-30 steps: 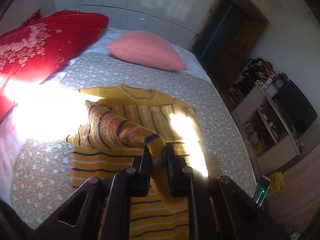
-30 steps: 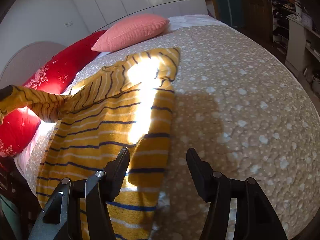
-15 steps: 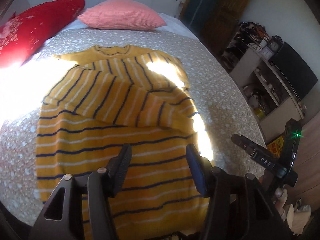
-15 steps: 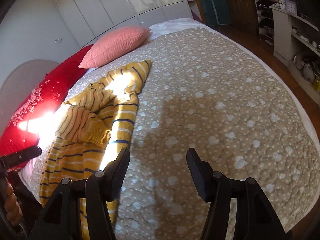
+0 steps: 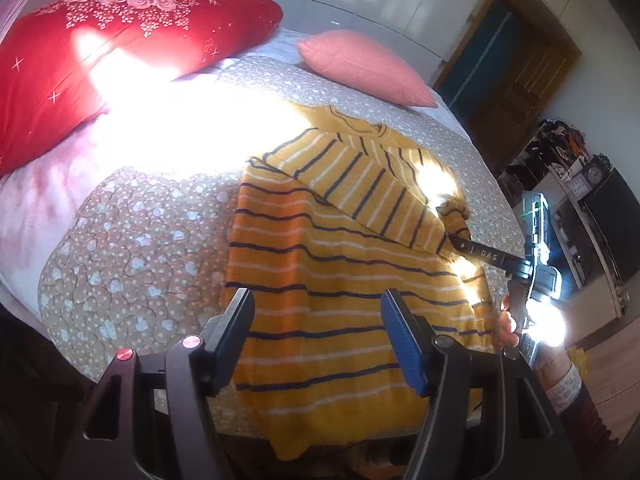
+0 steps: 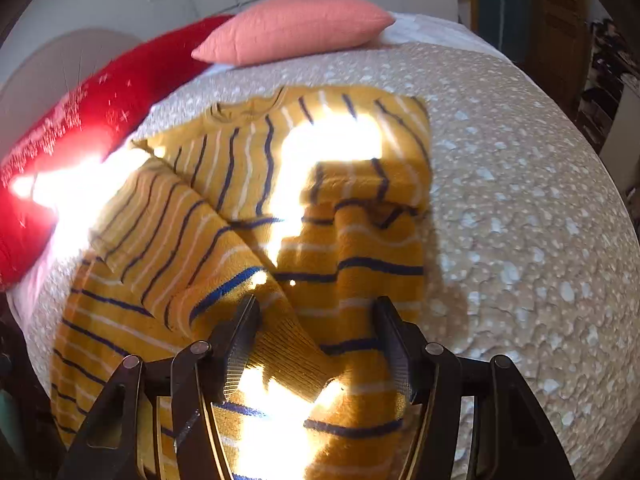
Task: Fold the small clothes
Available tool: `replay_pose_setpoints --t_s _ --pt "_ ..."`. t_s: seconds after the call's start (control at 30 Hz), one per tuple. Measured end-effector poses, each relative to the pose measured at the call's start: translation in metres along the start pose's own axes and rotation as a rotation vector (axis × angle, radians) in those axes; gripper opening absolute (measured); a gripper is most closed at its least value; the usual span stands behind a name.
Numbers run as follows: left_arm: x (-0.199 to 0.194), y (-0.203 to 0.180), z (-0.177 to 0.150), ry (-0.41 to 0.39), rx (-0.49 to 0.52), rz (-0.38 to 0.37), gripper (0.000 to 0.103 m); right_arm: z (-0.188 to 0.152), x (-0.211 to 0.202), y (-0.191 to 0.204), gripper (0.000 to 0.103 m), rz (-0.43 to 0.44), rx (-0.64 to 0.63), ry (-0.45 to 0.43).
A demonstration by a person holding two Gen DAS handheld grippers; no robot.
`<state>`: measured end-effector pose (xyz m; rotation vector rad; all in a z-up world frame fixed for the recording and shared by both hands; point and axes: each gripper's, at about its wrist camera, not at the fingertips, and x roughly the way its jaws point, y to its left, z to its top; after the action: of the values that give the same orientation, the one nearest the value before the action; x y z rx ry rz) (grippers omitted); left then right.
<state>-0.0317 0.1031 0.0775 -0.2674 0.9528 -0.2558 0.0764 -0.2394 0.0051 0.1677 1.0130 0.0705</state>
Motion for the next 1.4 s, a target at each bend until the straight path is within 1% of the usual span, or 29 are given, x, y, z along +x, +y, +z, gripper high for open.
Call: replay_pose_setpoints --t_s 0.03,0.07,0.1,0.13,0.17,0.23,0.27,0.33,0.4,0.43,0.5,0.6,0.73,0.77,0.83,0.87,0.9,0.93,0.97,1.03,1.07,1.1,1.13,1.2,1.23,1.3,1.4 --pt "0.000 0.005 -0.001 0.002 -0.011 -0.005 0.065 -0.002 0.003 0.007 0.063 -0.024 -0.037 0.007" --pt "0.000 0.011 -0.001 0.005 -0.021 -0.009 0.065 -0.003 0.001 0.013 0.054 -0.051 -0.073 -0.006" --pt "0.001 0.015 -0.001 0.008 -0.028 -0.009 0.065 -0.004 -0.002 0.017 0.032 -0.063 -0.103 -0.005" --pt "0.002 0.019 0.000 0.010 -0.034 -0.007 0.065 -0.002 -0.005 0.020 0.022 -0.071 -0.122 0.003" --pt "0.003 0.023 0.000 0.010 -0.039 -0.004 0.065 0.001 -0.010 0.022 0.017 -0.087 -0.137 0.001" --pt "0.004 0.030 0.002 0.007 -0.050 -0.002 0.065 0.011 -0.025 0.022 0.012 -0.107 -0.156 -0.026" --pt "0.004 0.033 0.002 0.005 -0.056 -0.002 0.065 0.018 -0.033 0.021 0.005 -0.127 -0.158 -0.046" --pt "0.007 0.036 0.003 0.001 -0.067 -0.004 0.065 0.034 -0.046 0.014 0.005 -0.144 -0.152 -0.076" --pt "0.012 0.038 0.003 0.007 -0.077 -0.001 0.065 0.049 -0.049 0.005 0.005 -0.146 -0.131 -0.080" --pt "0.013 0.039 0.002 0.012 -0.082 0.001 0.065 0.054 -0.047 0.000 0.004 -0.165 -0.123 -0.081" --pt "0.016 0.042 0.001 0.021 -0.089 0.001 0.065 0.059 -0.038 -0.010 0.004 -0.262 -0.115 -0.068" --pt "0.017 0.046 0.000 0.020 -0.088 0.011 0.065 0.049 -0.022 -0.036 0.004 -0.309 -0.066 -0.003" --pt "0.020 0.052 0.002 0.026 -0.089 0.022 0.065 0.028 -0.023 -0.066 0.004 -0.397 0.003 0.030" --pt "0.022 0.053 0.002 0.029 -0.088 0.024 0.065 0.026 -0.029 -0.070 0.005 -0.401 0.013 0.022" --pt "0.028 0.053 0.003 0.039 -0.088 0.028 0.065 0.022 -0.046 -0.065 0.007 -0.354 0.007 -0.042" --pt "0.032 0.052 0.002 0.048 -0.092 0.028 0.065 0.022 -0.054 -0.059 0.017 -0.310 -0.010 -0.071" --pt "0.035 0.051 0.001 0.059 -0.097 0.025 0.065 0.022 -0.059 -0.052 0.038 -0.259 -0.030 -0.090" --pt "0.038 0.050 0.000 0.068 -0.101 0.019 0.065 0.022 -0.062 -0.046 0.048 -0.226 -0.051 -0.106" --pt "0.040 0.048 -0.001 0.074 -0.102 0.012 0.065 0.024 -0.062 -0.039 0.057 -0.226 -0.069 -0.120" --pt "0.042 0.043 -0.005 0.079 -0.090 0.008 0.065 0.028 -0.051 -0.035 0.057 -0.262 -0.081 -0.111" --pt "0.043 0.041 -0.006 0.081 -0.082 0.012 0.065 0.029 -0.043 -0.039 0.057 -0.253 -0.059 -0.081" --pt "0.043 0.040 -0.008 0.084 -0.076 0.016 0.065 0.028 -0.033 -0.043 0.057 -0.220 -0.023 -0.044" --pt "0.044 0.040 -0.010 0.089 -0.074 0.018 0.065 0.024 -0.025 -0.046 0.054 -0.174 0.012 -0.005" --pt "0.047 0.043 -0.013 0.103 -0.083 0.022 0.065 0.011 -0.011 -0.051 0.001 -0.084 0.055 0.068" --pt "0.048 0.046 -0.014 0.109 -0.092 0.022 0.065 0.003 -0.007 -0.052 0.000 -0.069 0.073 0.090" --pt "0.050 0.053 -0.018 0.117 -0.115 0.014 0.065 -0.015 -0.009 -0.054 0.000 -0.077 0.099 0.082" --pt "0.054 0.061 -0.023 0.132 -0.138 0.002 0.065 -0.042 -0.023 -0.060 0.000 -0.044 0.151 0.067"
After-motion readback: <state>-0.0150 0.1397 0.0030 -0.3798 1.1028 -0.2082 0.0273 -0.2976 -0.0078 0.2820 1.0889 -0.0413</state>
